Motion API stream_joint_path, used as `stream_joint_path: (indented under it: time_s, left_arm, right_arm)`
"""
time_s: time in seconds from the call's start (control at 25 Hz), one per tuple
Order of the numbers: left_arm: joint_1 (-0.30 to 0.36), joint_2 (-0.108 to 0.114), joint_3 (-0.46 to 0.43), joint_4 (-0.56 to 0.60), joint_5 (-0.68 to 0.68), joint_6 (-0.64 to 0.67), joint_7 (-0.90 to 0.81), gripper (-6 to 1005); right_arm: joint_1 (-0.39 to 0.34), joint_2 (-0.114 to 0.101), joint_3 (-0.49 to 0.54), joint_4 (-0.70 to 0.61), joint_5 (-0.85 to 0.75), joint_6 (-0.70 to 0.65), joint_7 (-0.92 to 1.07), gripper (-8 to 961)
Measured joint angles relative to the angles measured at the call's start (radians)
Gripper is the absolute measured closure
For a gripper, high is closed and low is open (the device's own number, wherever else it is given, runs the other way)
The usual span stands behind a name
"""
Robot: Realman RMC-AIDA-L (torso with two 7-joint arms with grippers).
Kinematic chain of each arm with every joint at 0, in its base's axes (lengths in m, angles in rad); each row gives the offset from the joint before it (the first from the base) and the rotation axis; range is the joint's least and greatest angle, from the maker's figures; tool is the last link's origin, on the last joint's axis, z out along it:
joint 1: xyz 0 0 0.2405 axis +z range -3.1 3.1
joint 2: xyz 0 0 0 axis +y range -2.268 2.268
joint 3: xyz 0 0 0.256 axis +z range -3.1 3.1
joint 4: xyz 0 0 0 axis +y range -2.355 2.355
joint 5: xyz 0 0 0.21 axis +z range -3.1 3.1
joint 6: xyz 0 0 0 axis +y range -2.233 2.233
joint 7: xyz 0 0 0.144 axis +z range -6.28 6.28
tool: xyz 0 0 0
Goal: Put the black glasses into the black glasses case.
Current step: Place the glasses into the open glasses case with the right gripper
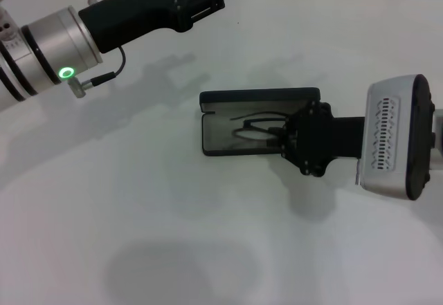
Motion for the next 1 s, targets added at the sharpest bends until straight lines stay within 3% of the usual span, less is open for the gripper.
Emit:
stream_joint_path:
  time_s: [0.64,1.0]
  left_arm:
    - [-0.007,-0.001,0.001,-0.002,0.002,-0.032,-0.003,387]
    - [-0.014,-0.001,0.004,-0.008,0.002,-0.033,-0.002,387]
  right_arm:
    - [-0.003,-0.001,-0.073,0.033,-0.004,0.164,-0.004,840]
    - [-0.008,-0.001,-0.092,0.004,-0.051,0.170,-0.004,839]
